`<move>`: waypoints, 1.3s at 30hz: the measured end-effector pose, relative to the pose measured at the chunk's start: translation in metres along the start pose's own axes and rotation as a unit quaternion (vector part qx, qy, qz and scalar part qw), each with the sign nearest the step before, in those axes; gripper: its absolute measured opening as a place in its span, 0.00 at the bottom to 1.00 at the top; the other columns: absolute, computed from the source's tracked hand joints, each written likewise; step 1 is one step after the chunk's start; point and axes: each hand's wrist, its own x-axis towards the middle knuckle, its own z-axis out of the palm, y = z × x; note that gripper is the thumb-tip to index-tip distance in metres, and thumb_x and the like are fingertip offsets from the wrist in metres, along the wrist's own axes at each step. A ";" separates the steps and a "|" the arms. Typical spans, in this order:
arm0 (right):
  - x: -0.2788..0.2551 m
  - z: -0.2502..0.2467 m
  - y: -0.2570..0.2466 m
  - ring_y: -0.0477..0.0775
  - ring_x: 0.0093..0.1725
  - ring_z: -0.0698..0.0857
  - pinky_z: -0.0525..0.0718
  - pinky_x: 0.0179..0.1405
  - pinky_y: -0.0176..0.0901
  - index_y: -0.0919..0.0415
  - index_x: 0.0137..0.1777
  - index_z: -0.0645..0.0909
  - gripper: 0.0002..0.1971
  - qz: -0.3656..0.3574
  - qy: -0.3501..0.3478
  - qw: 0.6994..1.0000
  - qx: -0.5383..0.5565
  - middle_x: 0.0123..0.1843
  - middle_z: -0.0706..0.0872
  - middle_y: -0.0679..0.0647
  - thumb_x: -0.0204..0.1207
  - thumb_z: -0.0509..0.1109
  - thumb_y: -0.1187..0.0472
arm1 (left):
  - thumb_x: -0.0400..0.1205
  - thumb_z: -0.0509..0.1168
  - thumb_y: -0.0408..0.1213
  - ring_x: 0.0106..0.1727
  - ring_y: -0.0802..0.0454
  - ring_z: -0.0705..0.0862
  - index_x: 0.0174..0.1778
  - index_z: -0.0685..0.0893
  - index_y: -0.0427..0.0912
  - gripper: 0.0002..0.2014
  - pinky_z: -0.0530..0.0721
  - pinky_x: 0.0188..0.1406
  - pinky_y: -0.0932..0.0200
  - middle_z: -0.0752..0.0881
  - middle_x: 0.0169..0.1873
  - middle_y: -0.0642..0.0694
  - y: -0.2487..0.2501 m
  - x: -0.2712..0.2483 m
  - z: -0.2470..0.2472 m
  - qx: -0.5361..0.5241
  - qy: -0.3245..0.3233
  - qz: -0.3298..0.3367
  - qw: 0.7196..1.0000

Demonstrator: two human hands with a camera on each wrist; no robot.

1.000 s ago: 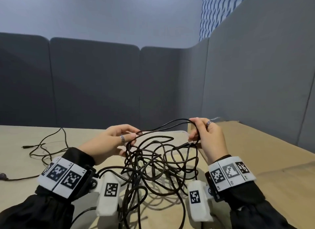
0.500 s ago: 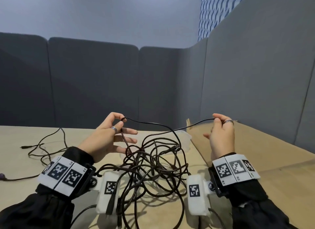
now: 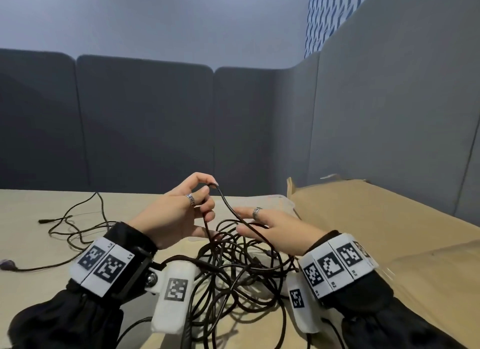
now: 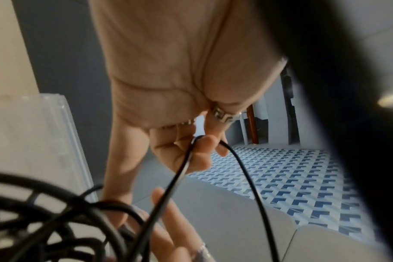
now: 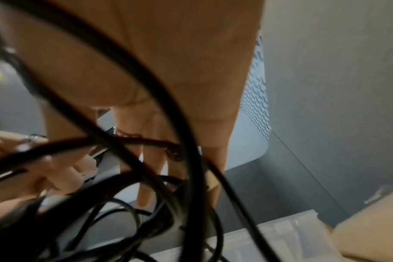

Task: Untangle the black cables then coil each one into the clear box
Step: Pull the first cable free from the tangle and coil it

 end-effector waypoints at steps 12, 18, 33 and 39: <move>0.005 -0.006 0.007 0.45 0.38 0.77 0.75 0.43 0.37 0.47 0.49 0.85 0.07 -0.027 0.124 0.991 0.033 0.34 0.79 0.47 0.81 0.65 0.54 | 0.84 0.59 0.36 0.41 0.51 0.84 0.56 0.84 0.42 0.10 0.84 0.50 0.46 0.86 0.45 0.43 0.001 0.015 -0.010 0.083 0.058 -0.015 0.995; 0.006 -0.006 0.008 0.35 0.27 0.76 0.72 0.32 0.26 0.42 0.44 0.83 0.09 -0.075 0.242 0.952 0.172 0.30 0.83 0.36 0.82 0.64 0.57 | 0.77 0.57 0.32 0.55 0.55 0.84 0.47 0.88 0.53 0.16 0.71 0.62 0.49 0.88 0.52 0.48 -0.002 0.020 -0.011 0.329 -0.046 -0.137 0.933; 0.005 -0.005 0.005 0.38 0.43 0.84 0.79 0.46 0.30 0.46 0.46 0.87 0.08 -0.107 0.268 0.935 0.208 0.40 0.87 0.38 0.77 0.71 0.61 | 0.60 0.79 0.43 0.48 0.44 0.87 0.66 0.77 0.57 0.36 0.84 0.40 0.49 0.88 0.49 0.41 -0.009 0.018 0.004 0.131 -0.126 -0.115 0.977; 0.002 -0.006 0.003 0.36 0.52 0.80 0.74 0.53 0.22 0.43 0.53 0.87 0.10 -0.107 0.239 0.948 0.179 0.53 0.82 0.43 0.79 0.68 0.58 | 0.64 0.80 0.37 0.46 0.39 0.88 0.68 0.74 0.50 0.36 0.87 0.33 0.48 0.89 0.35 0.45 -0.021 0.016 0.009 0.107 -0.051 -0.047 0.992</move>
